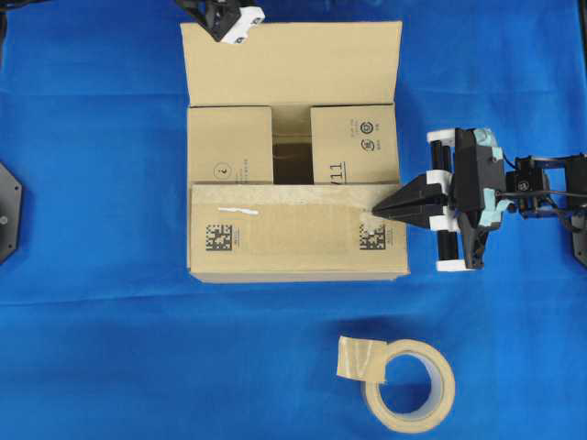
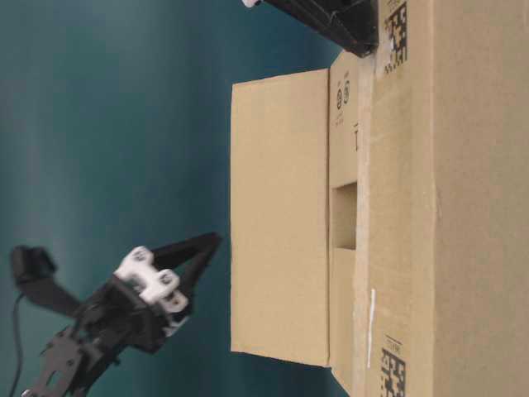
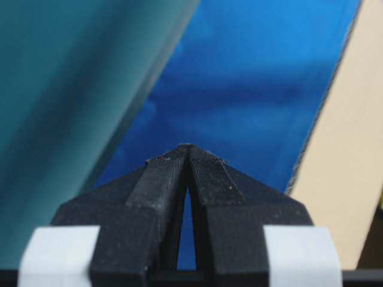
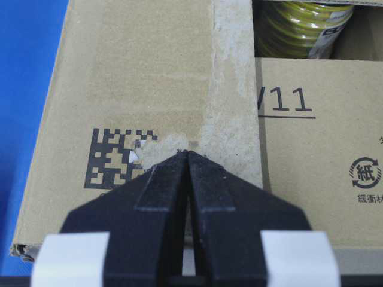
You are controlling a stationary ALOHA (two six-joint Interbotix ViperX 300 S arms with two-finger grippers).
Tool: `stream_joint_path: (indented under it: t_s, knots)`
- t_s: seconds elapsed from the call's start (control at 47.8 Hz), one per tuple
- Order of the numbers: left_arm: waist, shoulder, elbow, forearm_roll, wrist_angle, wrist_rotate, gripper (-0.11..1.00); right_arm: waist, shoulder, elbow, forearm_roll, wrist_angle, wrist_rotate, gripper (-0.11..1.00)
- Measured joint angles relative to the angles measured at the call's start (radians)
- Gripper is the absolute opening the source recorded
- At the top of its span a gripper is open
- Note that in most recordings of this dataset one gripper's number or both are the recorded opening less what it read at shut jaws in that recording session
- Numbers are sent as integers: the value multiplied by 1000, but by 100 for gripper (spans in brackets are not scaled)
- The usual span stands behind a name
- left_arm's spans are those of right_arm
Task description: Close the cardboard box.
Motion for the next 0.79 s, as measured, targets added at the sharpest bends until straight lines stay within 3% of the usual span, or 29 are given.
stream_joint_path:
  t_s: [0.376,0.794]
  knots:
    - [-12,28,-2,0,23,-15,1,0,0,0,0,-2,0,0]
    - [-92,3,0,0,69,-20,1,0,0,0,0,-2,0,0]
